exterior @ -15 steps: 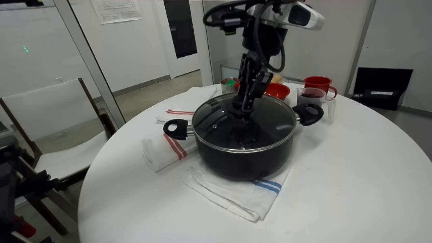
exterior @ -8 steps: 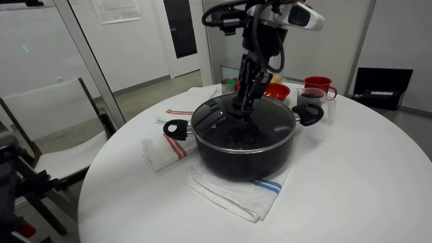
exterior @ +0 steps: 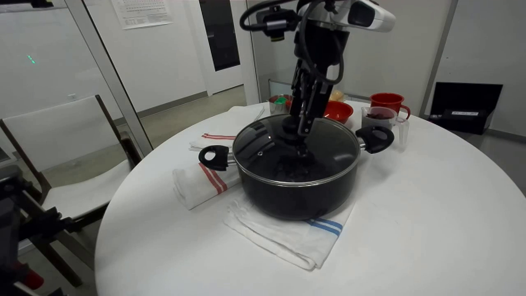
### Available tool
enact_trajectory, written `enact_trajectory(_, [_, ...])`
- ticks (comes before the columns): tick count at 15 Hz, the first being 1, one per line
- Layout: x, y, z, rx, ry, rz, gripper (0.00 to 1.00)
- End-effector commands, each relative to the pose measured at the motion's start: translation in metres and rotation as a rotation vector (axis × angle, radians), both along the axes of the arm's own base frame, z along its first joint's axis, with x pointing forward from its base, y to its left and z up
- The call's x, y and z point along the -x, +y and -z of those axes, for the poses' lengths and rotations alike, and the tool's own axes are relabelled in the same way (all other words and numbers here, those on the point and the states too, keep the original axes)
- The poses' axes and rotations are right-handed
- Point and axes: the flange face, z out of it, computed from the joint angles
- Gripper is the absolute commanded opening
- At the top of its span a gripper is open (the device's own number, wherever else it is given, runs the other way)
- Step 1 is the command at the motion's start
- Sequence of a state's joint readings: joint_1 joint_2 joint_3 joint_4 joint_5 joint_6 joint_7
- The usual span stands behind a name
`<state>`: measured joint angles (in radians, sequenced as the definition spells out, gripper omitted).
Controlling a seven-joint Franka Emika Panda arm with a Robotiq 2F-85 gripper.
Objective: Put the glass lid on the black pot
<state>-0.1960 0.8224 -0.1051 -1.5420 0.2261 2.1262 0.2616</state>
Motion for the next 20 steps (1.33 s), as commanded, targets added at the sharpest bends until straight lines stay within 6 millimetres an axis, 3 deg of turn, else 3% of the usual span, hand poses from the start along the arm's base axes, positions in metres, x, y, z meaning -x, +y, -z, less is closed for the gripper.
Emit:
enact_trajectory(1, [0.005,0.012,-0.021,0.052,-0.037,0.019,1.0])
enact_trajectory(8, [0.008,0.05,-0.039,0.046,-0.04,-0.023,1.0])
enact_trajectory(20, [0.04,0.14,-0.036,-0.127,0.064,-0.063,1.0])
